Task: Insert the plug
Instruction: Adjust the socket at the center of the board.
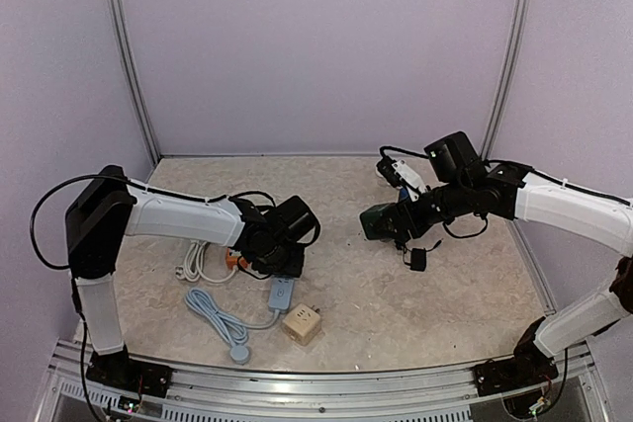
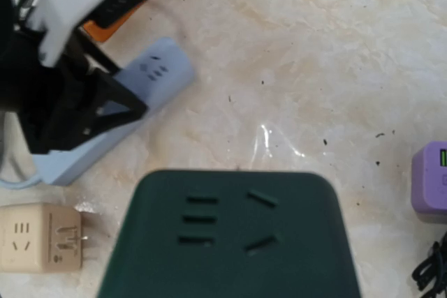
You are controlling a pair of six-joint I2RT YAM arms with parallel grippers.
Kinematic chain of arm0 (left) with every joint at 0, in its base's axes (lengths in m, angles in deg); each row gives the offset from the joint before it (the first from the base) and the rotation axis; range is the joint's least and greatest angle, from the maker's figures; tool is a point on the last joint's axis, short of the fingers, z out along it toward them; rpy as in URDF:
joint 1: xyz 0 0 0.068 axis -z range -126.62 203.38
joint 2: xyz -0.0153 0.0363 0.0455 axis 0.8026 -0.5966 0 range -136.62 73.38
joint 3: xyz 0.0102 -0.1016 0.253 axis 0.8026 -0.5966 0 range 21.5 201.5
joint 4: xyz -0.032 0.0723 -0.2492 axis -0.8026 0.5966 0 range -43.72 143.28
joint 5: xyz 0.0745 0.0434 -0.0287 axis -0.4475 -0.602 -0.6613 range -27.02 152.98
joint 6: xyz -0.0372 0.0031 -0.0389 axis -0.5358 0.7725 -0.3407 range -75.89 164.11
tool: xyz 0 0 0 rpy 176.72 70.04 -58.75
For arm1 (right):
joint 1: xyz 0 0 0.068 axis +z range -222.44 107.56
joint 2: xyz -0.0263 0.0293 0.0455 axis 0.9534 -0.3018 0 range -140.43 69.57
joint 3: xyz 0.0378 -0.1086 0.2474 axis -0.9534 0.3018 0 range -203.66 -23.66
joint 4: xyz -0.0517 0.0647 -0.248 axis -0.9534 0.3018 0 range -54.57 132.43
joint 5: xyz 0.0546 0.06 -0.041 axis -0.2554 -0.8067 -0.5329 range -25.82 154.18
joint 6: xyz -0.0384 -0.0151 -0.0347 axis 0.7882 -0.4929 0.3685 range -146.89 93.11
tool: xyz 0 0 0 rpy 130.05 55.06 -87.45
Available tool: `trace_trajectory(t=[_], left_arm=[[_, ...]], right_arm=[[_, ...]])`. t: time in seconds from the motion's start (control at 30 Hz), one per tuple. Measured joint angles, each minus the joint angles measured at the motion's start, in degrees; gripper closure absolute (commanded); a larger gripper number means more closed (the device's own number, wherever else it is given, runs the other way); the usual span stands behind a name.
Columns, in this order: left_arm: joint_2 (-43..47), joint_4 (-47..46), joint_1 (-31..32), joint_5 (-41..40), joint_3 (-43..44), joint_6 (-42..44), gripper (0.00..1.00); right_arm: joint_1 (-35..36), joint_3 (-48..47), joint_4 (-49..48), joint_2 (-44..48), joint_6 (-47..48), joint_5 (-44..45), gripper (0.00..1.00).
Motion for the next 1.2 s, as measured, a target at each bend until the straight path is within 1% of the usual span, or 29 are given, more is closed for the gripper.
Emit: trace_trajectory(t=[0.17, 0.37, 0.43, 0.5, 0.53, 0.6, 0.63, 0.7, 0.73, 1.07, 1.13, 1.2], left_arm=[[-5.03, -6.47, 0.04, 4.48, 5.64, 7.98, 0.8], [-6.32, -15.63, 0.04, 14.56, 6.25, 17.27, 0.8], [-6.32, -17.92, 0.04, 17.16, 6.25, 19.67, 0.77], [-6.32, -19.63, 0.04, 19.43, 6.25, 21.73, 0.68], [-6.32, -20.06, 0.04, 20.0, 6.25, 22.32, 0.65], [-6.32, -20.46, 0.07, 20.59, 6.25, 23.5, 0.61], [-6.32, -20.44, 0.09, 20.61, 6.25, 23.8, 0.57], [-6.32, -20.33, 0.2, 20.31, 6.25, 24.3, 0.55], [-6.34, -20.24, 0.31, 20.0, 6.25, 24.5, 0.53], [-6.78, -19.74, 2.78, 17.86, 6.25, 25.16, 0.52], [-7.02, -19.58, 3.28, 16.94, 6.49, 25.16, 0.49], [-7.39, -19.54, 3.65, 15.65, 6.88, 25.05, 0.4]], right_arm=[[0.0, -0.02, 0.81, 0.02, -0.02, 1.25, 1.0], [0.0, -2.75, 5.95, 0.02, 0.02, 5.68, 1.0], [0.0, -4.52, 7.91, 0.02, 0.02, 7.56, 1.0], [0.0, -6.43, 9.88, 0.02, 0.02, 9.57, 1.0], [-0.02, -7.04, 10.43, 0.02, 0.0, 10.21, 1.0], [-0.11, -8.28, 12.2, 0.0, 0.0, 11.65, 1.0], [-0.15, -8.66, 12.83, -0.07, -0.02, 12.04, 1.0], [-0.31, -9.33, 14.12, -0.63, -0.04, 13.14, 1.0], [-0.33, -9.38, 14.49, -0.98, -0.04, 13.64, 1.0], [-0.72, -10.27, 17.57, -3.13, -0.07, 15.34, 1.0], [-0.81, -10.88, 17.62, -3.34, -0.07, 15.37, 1.0], [-1.09, -11.19, 17.57, -3.54, -0.07, 15.28, 1.0]])
